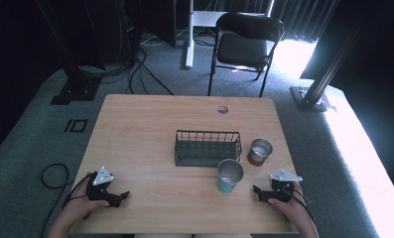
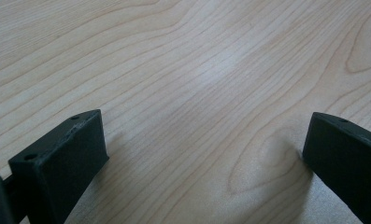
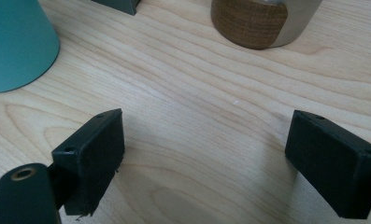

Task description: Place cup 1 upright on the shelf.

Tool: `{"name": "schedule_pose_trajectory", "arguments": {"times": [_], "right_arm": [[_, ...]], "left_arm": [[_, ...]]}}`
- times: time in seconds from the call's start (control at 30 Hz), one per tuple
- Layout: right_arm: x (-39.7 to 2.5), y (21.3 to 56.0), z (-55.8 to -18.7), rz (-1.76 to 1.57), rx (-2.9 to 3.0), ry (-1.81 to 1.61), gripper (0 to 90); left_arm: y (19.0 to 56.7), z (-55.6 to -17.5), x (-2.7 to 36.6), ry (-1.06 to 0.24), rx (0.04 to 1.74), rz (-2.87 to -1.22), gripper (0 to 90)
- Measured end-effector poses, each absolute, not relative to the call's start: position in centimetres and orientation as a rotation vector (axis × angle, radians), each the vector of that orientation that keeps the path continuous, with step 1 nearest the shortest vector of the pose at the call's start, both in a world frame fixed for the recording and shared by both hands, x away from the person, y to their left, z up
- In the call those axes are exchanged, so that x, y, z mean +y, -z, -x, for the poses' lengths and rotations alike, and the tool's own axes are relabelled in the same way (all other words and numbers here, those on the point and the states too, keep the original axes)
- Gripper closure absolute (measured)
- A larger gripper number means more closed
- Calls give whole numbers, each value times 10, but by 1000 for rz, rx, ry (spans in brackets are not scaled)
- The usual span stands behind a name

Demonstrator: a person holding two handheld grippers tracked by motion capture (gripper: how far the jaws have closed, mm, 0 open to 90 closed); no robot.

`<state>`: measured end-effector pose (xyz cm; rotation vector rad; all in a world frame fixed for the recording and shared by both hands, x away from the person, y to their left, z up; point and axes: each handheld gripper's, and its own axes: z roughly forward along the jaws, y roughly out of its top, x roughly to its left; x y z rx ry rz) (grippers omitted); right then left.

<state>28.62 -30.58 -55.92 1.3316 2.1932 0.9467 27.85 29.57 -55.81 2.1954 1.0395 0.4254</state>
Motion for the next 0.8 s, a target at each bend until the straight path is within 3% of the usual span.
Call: {"name": "schedule_pose_trajectory", "arguments": {"times": [0.8], "right_arm": [[-306,559,-286,-1332,2194,-947,114]], "left_arm": [[556,-271,287,-386,937,-2198,4]]}}
